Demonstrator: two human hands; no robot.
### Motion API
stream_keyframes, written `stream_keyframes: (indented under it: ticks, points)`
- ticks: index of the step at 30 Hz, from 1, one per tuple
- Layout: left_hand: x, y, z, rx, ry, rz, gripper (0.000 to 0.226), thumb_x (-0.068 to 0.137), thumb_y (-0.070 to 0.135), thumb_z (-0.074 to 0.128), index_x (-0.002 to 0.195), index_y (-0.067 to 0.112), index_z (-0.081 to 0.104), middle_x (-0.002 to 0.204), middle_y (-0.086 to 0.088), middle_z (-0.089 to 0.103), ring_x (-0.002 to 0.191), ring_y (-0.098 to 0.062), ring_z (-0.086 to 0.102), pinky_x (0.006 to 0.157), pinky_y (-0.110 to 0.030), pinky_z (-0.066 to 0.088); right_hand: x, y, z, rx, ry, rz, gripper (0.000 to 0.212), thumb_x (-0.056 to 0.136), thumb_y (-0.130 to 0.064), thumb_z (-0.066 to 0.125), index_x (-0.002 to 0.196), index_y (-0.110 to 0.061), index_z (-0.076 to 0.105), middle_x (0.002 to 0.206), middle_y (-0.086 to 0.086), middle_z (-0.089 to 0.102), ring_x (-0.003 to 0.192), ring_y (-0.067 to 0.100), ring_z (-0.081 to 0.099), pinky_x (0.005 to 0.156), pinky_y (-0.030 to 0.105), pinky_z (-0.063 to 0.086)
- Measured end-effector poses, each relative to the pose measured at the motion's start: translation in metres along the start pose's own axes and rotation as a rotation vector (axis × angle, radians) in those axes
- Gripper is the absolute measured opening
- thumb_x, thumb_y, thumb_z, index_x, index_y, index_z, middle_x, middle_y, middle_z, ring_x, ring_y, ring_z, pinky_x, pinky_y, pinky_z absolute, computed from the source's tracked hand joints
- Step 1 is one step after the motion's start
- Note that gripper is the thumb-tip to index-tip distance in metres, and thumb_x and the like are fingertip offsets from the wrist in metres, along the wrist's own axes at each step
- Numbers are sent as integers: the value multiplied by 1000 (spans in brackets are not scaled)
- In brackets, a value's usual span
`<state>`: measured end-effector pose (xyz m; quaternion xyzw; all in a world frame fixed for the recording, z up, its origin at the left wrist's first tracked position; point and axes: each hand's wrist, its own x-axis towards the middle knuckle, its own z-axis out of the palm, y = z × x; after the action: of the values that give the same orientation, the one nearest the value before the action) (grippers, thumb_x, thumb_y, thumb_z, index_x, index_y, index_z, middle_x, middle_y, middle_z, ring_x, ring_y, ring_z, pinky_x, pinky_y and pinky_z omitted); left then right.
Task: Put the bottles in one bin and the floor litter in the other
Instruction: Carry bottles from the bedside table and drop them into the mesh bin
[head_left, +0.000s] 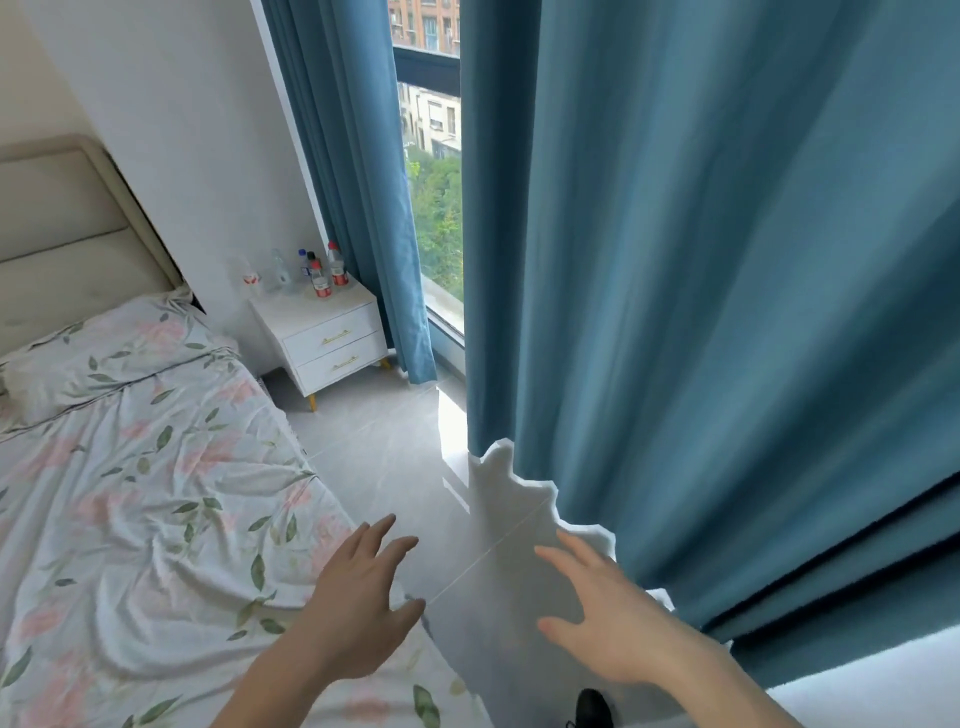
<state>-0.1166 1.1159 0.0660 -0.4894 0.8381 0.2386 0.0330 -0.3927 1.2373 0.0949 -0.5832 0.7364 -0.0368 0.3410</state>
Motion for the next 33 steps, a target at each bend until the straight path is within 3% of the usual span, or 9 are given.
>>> stream_keyframes:
  ticks: [2,4,7,9,13,22,27,31,33]
  points:
    - [34,21,5,0,-2,-32,68,95,55,52,156,38,26,169,8,2,156,-21,4,126,-38,14,23,28,-21,-23,12,2,63,78,-73,48,130,-81,13,143,-54,-3,147,9,16,100,55,42]
    - [66,46,9,-16,-8,-68,69,95,55,53,156,38,27,170,7,3,156,-21,5,126,-39,16,44,56,-46,-11,0,-34,67,77,-73,48,134,-77,13,127,-62,-8,150,8,8,102,57,44]
    - [109,89,4,-34,-10,-91,70,95,55,55,156,38,27,170,8,4,156,-21,5,126,-39,16,65,89,-94,27,-50,-77,76,91,-58,57,155,-49,16,154,-40,-1,153,8,6,120,37,28]
    - [134,116,-6,-45,19,-87,69,95,56,55,156,39,27,170,9,3,156,-20,5,126,-40,16,81,111,-126,12,-31,-100,76,93,-56,57,157,-45,16,162,-30,-7,154,9,10,121,31,26]
    - [167,140,-31,-27,73,-100,67,94,56,55,154,41,29,169,12,3,156,-18,6,126,-39,17,124,130,-180,-3,-51,-122,75,95,-53,56,157,-46,14,164,-27,-9,154,6,12,119,30,29]
    - [185,92,-61,-152,204,-351,65,95,52,55,154,40,30,169,12,3,156,-15,4,126,-35,14,241,48,-210,-102,-201,-377,73,97,-49,56,157,-46,15,163,-29,-11,154,5,3,123,34,22]
    - [223,34,-76,-228,241,-438,64,95,52,55,153,42,29,168,16,1,156,-13,1,126,-36,14,323,1,-208,-182,-205,-445,75,93,-56,56,156,-48,15,164,-28,-8,154,8,9,122,37,25]
    - [268,-20,-116,-245,266,-445,64,95,50,55,153,42,28,168,16,0,155,-13,1,126,-36,14,392,-46,-215,-185,-196,-437,75,90,-59,56,153,-52,17,162,-32,-7,152,4,16,119,44,32]
    - [288,-48,-142,-243,271,-438,64,96,50,54,154,42,28,167,17,-1,156,-12,0,126,-36,13,419,-80,-223,-168,-201,-438,73,91,-58,57,153,-52,18,161,-32,-5,150,4,21,118,41,33]
